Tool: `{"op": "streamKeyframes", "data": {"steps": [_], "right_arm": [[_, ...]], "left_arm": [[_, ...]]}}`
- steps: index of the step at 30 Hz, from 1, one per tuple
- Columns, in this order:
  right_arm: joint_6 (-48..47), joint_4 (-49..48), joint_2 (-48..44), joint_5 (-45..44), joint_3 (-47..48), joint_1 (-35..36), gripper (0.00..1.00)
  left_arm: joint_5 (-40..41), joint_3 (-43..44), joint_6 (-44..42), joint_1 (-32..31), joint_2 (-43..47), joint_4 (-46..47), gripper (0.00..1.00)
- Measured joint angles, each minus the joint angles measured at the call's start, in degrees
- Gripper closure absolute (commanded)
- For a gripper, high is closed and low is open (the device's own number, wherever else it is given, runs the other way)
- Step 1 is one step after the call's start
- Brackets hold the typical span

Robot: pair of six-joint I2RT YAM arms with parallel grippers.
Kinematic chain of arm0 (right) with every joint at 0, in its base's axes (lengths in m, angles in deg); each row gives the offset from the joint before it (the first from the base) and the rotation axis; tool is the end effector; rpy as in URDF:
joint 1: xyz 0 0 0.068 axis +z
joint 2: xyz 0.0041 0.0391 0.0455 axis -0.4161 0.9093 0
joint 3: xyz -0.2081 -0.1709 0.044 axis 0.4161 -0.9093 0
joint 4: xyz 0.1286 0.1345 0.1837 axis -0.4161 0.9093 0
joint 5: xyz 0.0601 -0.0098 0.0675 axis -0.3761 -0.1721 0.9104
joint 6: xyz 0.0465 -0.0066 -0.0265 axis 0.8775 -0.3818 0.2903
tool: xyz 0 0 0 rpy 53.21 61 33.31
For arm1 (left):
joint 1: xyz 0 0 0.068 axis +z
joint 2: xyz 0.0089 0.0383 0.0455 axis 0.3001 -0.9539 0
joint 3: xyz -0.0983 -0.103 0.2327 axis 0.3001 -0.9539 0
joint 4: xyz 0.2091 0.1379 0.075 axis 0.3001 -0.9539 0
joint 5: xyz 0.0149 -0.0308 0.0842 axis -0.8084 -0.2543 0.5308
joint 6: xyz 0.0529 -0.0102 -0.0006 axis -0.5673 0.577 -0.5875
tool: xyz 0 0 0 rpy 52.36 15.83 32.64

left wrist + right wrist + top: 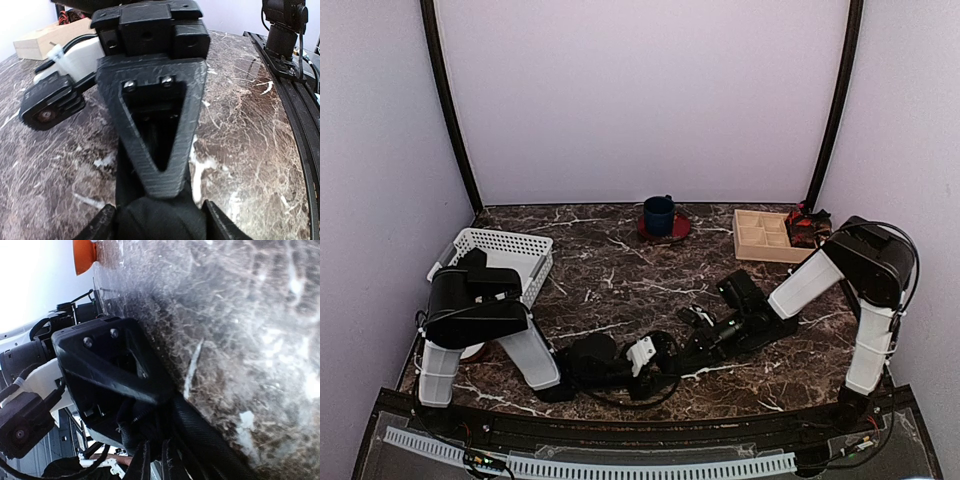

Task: Roll the ties
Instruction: Roll the tie at the center of the board.

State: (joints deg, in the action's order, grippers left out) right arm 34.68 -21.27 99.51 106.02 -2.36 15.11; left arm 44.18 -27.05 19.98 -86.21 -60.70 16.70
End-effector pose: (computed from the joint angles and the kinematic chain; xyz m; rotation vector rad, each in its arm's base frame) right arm 0.2122 0.2165 0.0801 0.4082 -2.4178 -1.5517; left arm 0.1269 -0.3294 0.0735 1.1032 1.5298 -0.8573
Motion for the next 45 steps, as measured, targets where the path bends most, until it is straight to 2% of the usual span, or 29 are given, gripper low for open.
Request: {"op": "streamKeyframes", "data": {"steps": [2, 5, 10, 12, 16, 23, 28, 29, 32, 35, 39, 45], "right_arm": [[-0.1, -0.5, 0.4, 0.3, 0.0, -0.1, 1.00], [-0.2, -0.6, 0.4, 0.4, 0.0, -0.2, 0.97], [-1.9, 3.2, -0.5, -1.4, 0.8, -0.4, 0.69], [-2.4, 6.1, -1.9, -2.5, 1.2, -0.4, 0.63], [-3.1, 12.4, -5.6, -6.9, 3.0, 0.0, 0.62], [-3.3, 18.7, -6.3, -11.0, 6.1, 1.9, 0.64], [-3.6, 20.3, -5.0, -11.6, 8.9, 3.1, 0.79], [-3.9, 20.4, -4.7, -11.6, 9.3, 3.2, 0.78], [-4.5, 21.5, -4.3, -11.8, 10.3, 3.5, 0.65], [-5.4, 22.8, -4.4, -12.7, 10.4, 3.5, 0.60], [-5.9, 25.0, -6.8, -13.8, 10.3, 3.5, 0.57], [-5.9, 25.9, -11.3, -14.1, 10.6, 3.6, 0.59]], "left_arm": [[-0.2, 0.9, 0.0, 0.0, -0.5, -0.1, 0.60], [-0.3, 1.0, 0.0, 0.0, -0.5, -0.5, 0.68], [0.4, 1.2, 0.2, -0.1, 0.7, -3.7, 0.71], [1.1, 1.6, 0.5, -0.2, 1.8, -6.4, 0.70], [1.7, 2.2, 1.5, -0.3, 3.6, -11.1, 0.68], [2.1, 3.3, 3.7, -0.3, 4.4, -15.1, 0.65], [2.1, 4.2, 4.8, -0.3, 4.5, -16.7, 0.64], [2.1, 4.4, 4.8, -0.3, 4.5, -17.0, 0.65], [1.9, 4.7, 5.0, -0.3, 4.5, -17.5, 0.65], [1.8, 4.8, 5.0, -0.3, 4.5, -17.6, 0.65], [1.6, 4.9, 5.0, -0.3, 4.5, -17.7, 0.65], [1.1, 5.2, 5.0, -0.3, 4.5, -18.1, 0.65]]}}
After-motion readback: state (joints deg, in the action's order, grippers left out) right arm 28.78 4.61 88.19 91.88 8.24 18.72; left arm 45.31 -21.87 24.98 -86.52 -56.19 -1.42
